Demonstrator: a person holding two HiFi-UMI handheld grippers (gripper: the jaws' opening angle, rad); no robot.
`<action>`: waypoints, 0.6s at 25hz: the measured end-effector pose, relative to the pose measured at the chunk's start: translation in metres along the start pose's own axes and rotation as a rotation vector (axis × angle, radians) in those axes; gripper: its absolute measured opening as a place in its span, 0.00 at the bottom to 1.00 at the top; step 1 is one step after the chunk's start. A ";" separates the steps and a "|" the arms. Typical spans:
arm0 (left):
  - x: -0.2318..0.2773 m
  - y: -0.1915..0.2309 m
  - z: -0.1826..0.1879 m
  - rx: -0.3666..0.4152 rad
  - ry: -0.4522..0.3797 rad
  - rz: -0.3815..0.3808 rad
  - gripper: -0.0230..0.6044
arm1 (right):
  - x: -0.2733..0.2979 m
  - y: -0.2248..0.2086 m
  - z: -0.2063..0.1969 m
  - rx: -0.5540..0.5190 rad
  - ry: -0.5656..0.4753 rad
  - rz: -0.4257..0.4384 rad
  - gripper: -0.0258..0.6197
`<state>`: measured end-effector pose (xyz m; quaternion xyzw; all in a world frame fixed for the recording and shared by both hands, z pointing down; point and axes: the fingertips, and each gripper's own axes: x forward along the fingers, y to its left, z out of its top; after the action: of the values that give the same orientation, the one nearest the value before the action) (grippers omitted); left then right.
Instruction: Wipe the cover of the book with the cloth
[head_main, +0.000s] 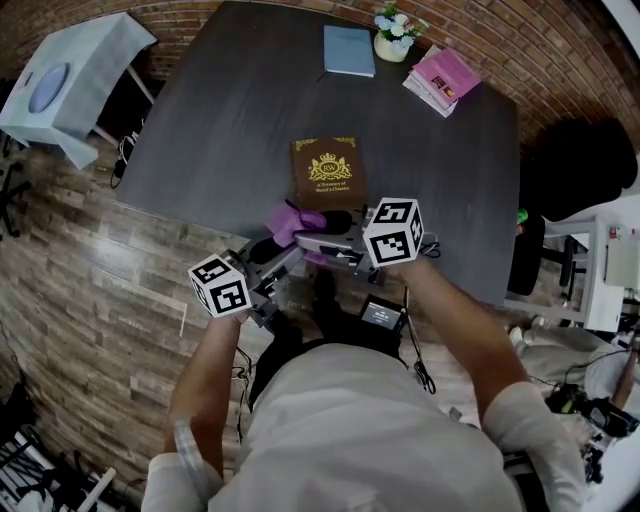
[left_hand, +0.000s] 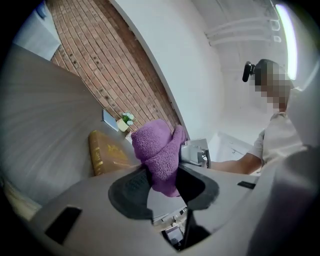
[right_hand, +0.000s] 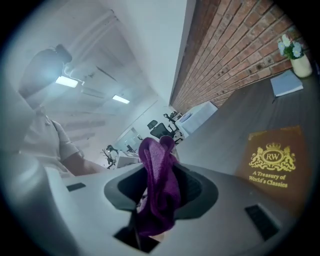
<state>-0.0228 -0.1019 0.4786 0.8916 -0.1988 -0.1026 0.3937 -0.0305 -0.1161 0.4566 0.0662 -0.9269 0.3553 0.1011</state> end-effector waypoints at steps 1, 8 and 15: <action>-0.002 0.006 0.001 0.006 -0.003 0.025 0.26 | 0.000 -0.006 0.000 -0.012 0.007 -0.029 0.28; -0.018 0.060 0.007 0.144 0.101 0.270 0.26 | -0.025 -0.065 -0.004 -0.062 0.069 -0.272 0.31; -0.024 0.109 0.028 0.206 0.156 0.475 0.26 | -0.051 -0.125 -0.029 -0.105 0.234 -0.515 0.09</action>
<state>-0.0840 -0.1769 0.5414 0.8606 -0.3808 0.0822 0.3279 0.0473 -0.1870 0.5464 0.2528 -0.8787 0.2744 0.2977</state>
